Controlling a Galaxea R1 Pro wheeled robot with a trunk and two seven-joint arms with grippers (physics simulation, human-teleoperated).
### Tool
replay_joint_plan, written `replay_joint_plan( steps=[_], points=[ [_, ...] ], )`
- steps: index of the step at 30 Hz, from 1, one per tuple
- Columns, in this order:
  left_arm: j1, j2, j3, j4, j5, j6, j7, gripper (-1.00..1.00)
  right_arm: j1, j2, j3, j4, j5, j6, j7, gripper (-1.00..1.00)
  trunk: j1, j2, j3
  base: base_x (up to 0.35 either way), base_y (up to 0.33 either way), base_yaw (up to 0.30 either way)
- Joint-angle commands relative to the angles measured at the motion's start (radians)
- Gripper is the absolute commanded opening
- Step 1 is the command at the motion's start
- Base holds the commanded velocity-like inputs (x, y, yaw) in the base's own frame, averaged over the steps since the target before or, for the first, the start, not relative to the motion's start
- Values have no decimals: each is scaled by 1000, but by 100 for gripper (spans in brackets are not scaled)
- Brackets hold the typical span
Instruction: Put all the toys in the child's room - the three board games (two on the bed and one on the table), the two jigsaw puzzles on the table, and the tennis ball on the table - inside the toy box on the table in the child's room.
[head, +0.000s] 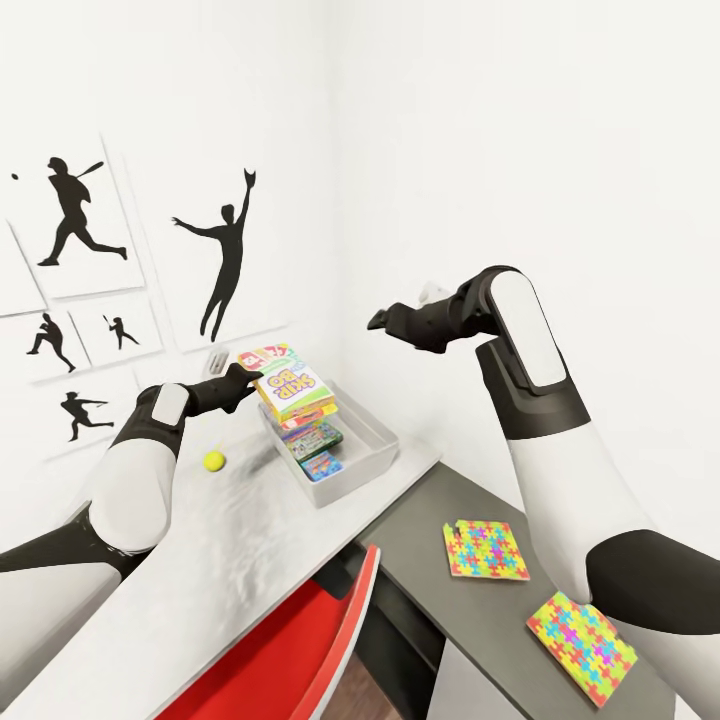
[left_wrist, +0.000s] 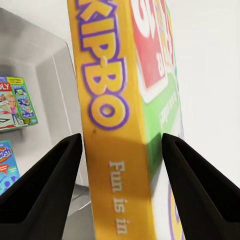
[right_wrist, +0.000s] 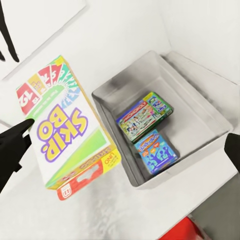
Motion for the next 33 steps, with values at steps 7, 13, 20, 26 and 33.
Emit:
replay_joint_plan(
  steps=[7, 13, 20, 26, 33],
  points=[
    [-1, -1, 8, -2, 0, 7, -1, -100, -1, -1, 0, 1, -8, 6, -9, 100, 1, -2, -2, 10, 0, 0],
    [-1, -1, 8, -2, 0, 7, -1, -100, -1, -3, -1, 0, -8, 6, -8, 100, 1, -2, -2, 1, 0, 0],
    [-1, 0, 8, -2, 0, 7, -1, -100, -2, -3, -1, -7, -8, 6, -7, 100, 1, -2, -2, 0, 0, 0],
    [-1, 0, 8, -2, -1, 9, -1, -100, -2, 1, -1, -4, -8, 6, -6, 100, 1, -2, -2, 0, 0, 0],
    [-1, 0, 8, 56, -6, -13, 4, -100, -2, 1, 1, -15, -8, 4, -10, 100, 1, -2, -2, 0, 0, 0]
  ],
)
